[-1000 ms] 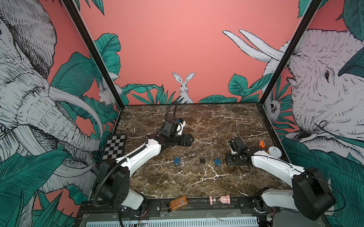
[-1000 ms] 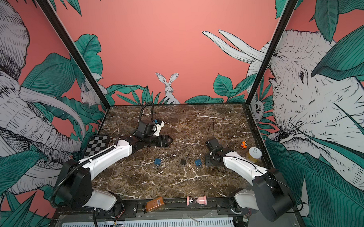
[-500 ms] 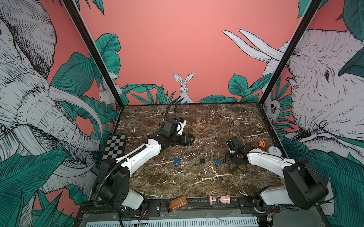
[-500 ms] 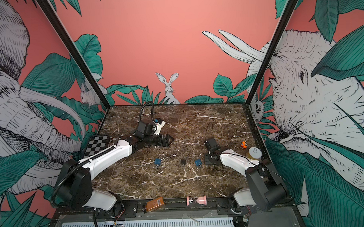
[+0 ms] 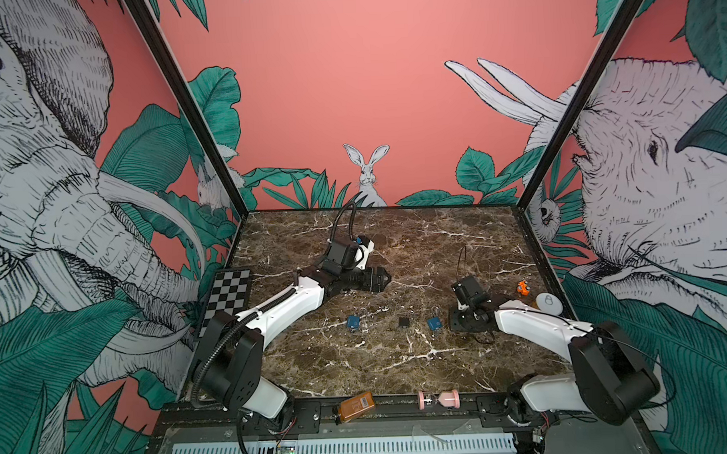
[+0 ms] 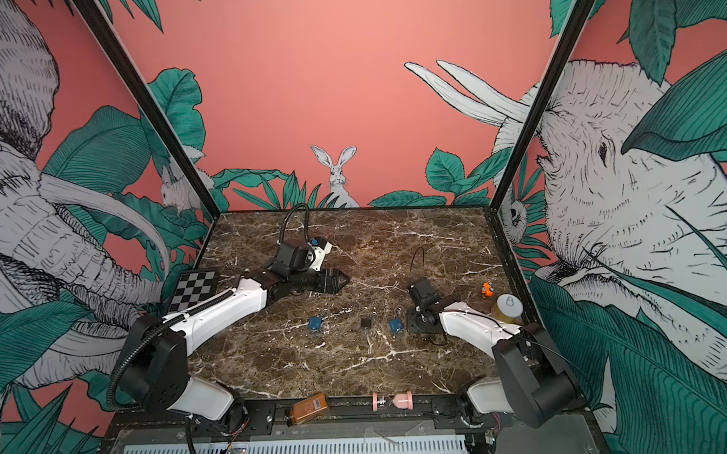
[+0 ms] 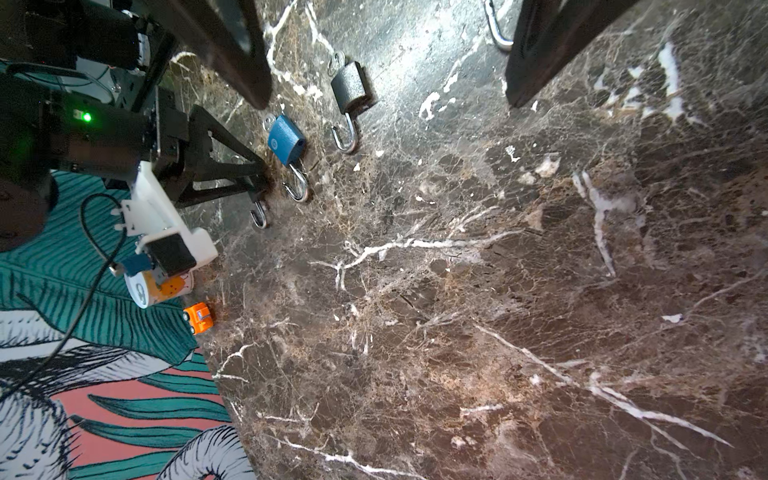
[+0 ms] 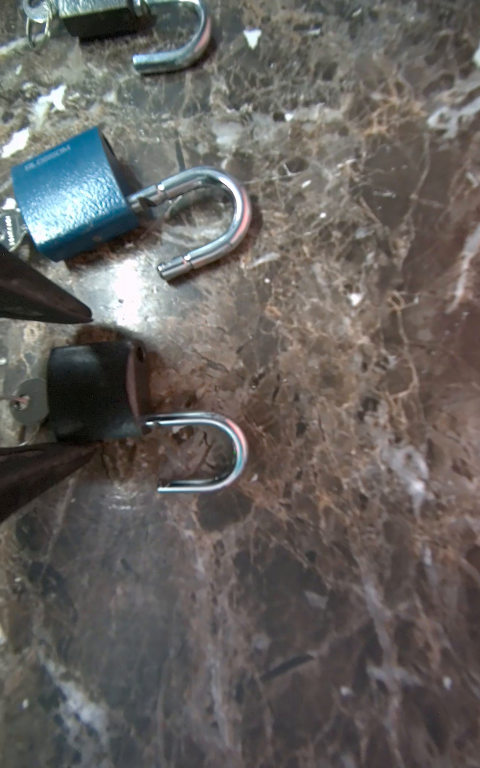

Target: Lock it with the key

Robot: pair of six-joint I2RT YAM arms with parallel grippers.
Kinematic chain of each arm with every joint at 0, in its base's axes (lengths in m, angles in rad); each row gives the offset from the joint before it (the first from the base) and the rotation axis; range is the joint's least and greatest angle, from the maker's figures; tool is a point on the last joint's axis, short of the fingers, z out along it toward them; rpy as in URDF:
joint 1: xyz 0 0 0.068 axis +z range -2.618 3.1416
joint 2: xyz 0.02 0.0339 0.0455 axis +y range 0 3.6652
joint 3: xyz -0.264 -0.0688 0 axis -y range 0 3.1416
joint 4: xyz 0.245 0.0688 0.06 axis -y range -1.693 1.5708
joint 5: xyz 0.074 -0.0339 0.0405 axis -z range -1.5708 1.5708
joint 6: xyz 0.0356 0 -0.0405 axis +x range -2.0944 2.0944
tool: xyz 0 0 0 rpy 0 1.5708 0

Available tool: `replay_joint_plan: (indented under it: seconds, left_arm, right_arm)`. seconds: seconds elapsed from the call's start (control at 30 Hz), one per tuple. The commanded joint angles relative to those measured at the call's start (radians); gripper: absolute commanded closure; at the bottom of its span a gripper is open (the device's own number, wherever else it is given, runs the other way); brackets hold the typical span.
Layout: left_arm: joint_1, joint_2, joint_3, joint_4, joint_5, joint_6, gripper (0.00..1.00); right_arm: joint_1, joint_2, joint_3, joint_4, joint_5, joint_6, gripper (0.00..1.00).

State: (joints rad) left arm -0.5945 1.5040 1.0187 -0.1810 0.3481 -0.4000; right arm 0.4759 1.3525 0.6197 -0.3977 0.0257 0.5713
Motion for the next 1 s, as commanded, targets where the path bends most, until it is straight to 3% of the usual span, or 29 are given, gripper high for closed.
replay_joint_plan:
  seconds: [0.0, 0.1, 0.97]
  left_arm:
    - [-0.006, 0.002, 0.001, 0.028, 0.015, -0.008, 0.11]
    - [-0.008, 0.009, 0.005, 0.032, 0.021, -0.005, 0.11]
    - [-0.011, 0.019, -0.024, 0.067, 0.034, -0.003, 0.12]
  right_arm:
    - [0.006, -0.001, 0.04, -0.063, 0.062, -0.01, 0.53]
    - [0.006, 0.024, 0.075, -0.104, 0.105, -0.024, 0.53]
    - [0.046, 0.136, 0.109, -0.113, 0.128, 0.0, 0.61]
